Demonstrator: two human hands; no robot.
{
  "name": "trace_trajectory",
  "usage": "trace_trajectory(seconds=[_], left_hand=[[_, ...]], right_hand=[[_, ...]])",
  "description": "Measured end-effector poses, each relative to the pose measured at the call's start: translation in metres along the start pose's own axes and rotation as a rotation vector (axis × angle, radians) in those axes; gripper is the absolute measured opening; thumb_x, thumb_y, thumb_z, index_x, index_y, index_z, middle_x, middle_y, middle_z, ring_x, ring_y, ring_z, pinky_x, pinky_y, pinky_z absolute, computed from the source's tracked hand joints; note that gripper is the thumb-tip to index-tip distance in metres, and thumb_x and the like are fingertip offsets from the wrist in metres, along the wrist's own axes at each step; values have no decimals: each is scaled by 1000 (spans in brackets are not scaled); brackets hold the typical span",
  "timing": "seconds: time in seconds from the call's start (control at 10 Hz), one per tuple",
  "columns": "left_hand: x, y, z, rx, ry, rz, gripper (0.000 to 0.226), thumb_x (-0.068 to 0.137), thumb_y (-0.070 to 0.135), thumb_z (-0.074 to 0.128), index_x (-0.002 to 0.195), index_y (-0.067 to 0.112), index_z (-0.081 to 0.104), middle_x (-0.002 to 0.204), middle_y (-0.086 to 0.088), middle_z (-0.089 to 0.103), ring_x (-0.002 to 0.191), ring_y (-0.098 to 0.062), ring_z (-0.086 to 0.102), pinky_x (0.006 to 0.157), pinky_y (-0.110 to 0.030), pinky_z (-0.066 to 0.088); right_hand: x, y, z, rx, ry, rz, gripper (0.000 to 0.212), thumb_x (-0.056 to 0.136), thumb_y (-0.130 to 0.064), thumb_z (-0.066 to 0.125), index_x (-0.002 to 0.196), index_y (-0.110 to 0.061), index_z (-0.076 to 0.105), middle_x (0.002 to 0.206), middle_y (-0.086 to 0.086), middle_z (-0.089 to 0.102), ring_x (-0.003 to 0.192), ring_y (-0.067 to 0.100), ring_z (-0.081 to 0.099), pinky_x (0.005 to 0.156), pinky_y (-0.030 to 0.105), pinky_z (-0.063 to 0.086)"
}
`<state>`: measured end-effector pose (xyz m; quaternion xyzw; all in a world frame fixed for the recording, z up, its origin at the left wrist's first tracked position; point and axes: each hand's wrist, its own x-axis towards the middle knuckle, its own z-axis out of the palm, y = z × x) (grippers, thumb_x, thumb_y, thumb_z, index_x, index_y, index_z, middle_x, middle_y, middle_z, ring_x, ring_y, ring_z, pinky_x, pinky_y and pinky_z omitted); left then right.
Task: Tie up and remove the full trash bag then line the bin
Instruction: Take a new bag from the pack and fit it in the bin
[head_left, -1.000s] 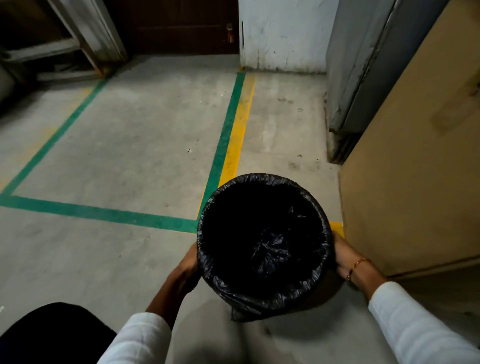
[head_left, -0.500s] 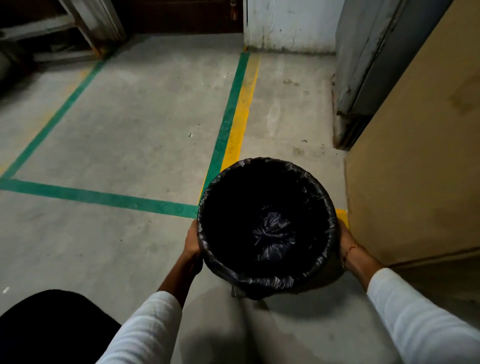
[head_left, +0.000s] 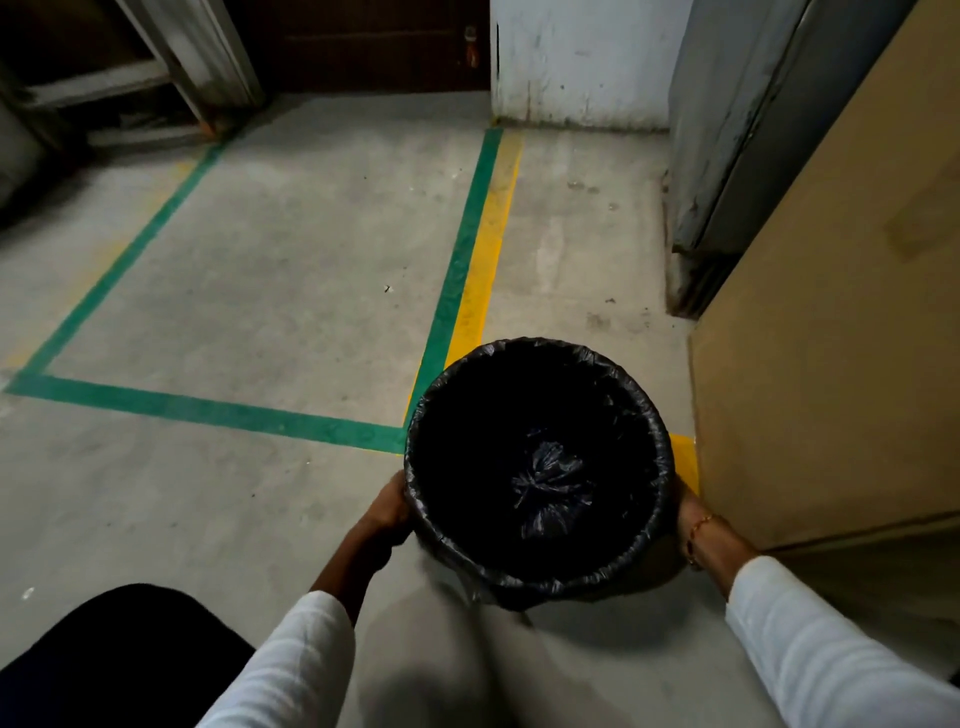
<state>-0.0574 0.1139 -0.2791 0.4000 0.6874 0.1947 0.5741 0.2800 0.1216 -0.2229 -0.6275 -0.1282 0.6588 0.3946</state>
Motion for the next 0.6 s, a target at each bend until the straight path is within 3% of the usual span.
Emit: trace_trajectory(seconds=[0.1, 0.2, 0.3, 0.4, 0.5, 0.6], left_hand=[[-9, 29, -11, -284, 195, -108, 27, 92, 13, 52, 118, 16, 54, 90, -11, 65, 72, -21, 58, 63, -28, 46], [-16, 67, -28, -518, 326, 19, 23, 99, 28, 47, 114, 14, 56, 97, -11, 66, 78, -21, 60, 77, -34, 48], [-29, 106, -35, -502, 230, 201, 39, 100, 40, 41, 123, 14, 59, 114, -10, 69, 103, -24, 64, 96, -40, 46], [-41, 136, -24, -318, 61, 295, 37, 99, 33, 47, 130, 14, 57, 123, -5, 66, 114, -20, 61, 102, -36, 45], [-42, 141, -9, -160, 45, 351, 35, 97, 16, 53, 131, 6, 56, 126, -11, 64, 115, -22, 61, 103, -33, 46], [-41, 146, -9, -123, 83, 345, 41, 96, 12, 55, 136, 6, 51, 128, -10, 61, 111, -23, 62, 93, -28, 52]], right_hand=[[7, -6, 3, -38, 95, -161, 27, 101, -15, 35, 88, -14, 58, 71, 0, 65, 71, 20, 47, 57, 25, 46], [9, -34, 2, -160, 276, -415, 22, 99, -19, 48, 80, -16, 60, 69, 0, 61, 63, 15, 54, 49, 20, 47], [4, -69, 12, -224, 237, -637, 21, 98, -29, 52, 92, -13, 64, 79, 5, 61, 68, 12, 56, 55, 20, 47], [-2, -77, 24, -494, 139, -812, 11, 93, -25, 62, 94, -16, 68, 84, 2, 67, 75, 13, 60, 68, 22, 50], [3, -67, 27, -700, 114, -932, 5, 88, -11, 67, 88, -15, 71, 89, 4, 70, 80, 15, 64, 73, 18, 50], [6, -65, 30, -735, 153, -962, 11, 86, -9, 68, 85, -20, 69, 90, 3, 69, 78, 16, 65, 70, 21, 52]])
